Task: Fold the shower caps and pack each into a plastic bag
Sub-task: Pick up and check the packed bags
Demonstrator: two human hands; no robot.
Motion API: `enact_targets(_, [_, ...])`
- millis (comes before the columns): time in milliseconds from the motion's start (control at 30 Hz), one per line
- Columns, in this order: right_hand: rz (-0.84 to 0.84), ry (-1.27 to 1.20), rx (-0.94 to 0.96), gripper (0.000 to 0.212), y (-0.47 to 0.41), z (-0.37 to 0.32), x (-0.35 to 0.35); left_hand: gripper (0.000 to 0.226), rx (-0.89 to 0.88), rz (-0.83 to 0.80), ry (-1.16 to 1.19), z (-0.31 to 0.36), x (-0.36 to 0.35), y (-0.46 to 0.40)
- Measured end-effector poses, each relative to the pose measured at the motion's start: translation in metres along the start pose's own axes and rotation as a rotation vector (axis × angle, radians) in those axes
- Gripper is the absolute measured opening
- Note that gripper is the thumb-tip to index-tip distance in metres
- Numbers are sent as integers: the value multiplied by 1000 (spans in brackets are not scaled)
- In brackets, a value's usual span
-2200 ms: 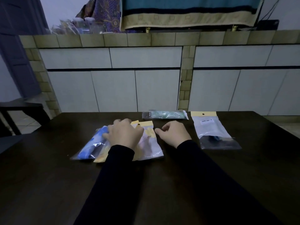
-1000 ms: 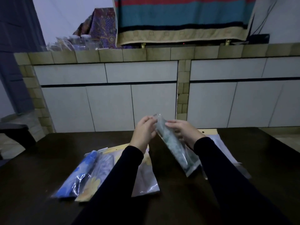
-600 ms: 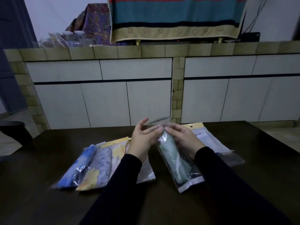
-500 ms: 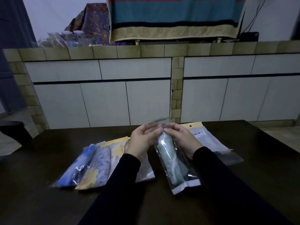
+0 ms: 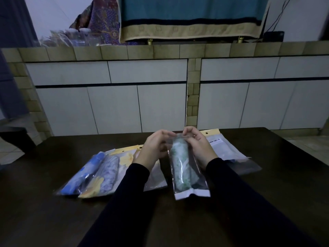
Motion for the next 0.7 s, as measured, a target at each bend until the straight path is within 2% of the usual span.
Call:
enact_targets(67, [-12,-7,11,30,0,1,-2,31,6,67,-59,-1,-3,0])
enact_targets(100, [-19,-29,1,30,0,2,-2,30,-26,84,-94,-2,-3,0])
enact_targets(200, [-60,-80,-37,27,2,2,2,6,-84,76,-157,-5,1,0])
enact_targets(300, [-80,-83,-80,27,6,0,8,11,-67,105,-199,-7,7,0])
enact_targets(367, [-65,-97,-108,26,5,3,7,25,-60,139,-192,-6,9,0])
enact_targets(433, [-36,-3,-97,17,2,6,7,39,-57,161,-188,-2,8,1])
enact_targets(467, [-42,51,-86,20,1,8,8,43,-54,161,-186,-1,8,0])
enact_targets(567, [-93,22,-125,30,3,5,10,41,-16,145,-99,4,7,1])
enact_targets(700, [-88,-9,-135,29,6,-7,11,36,19,74,37,8,3,2])
Point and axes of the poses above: each hand's wrist, its own y-axis away from the middle knuckle, its own x-axis out of the back of the hand, z = x × y, the point moved 2 cm from there along -y, towards the middle knuckle, and after that the axes turned 10 degrees about -x, right-handed, at the moved point
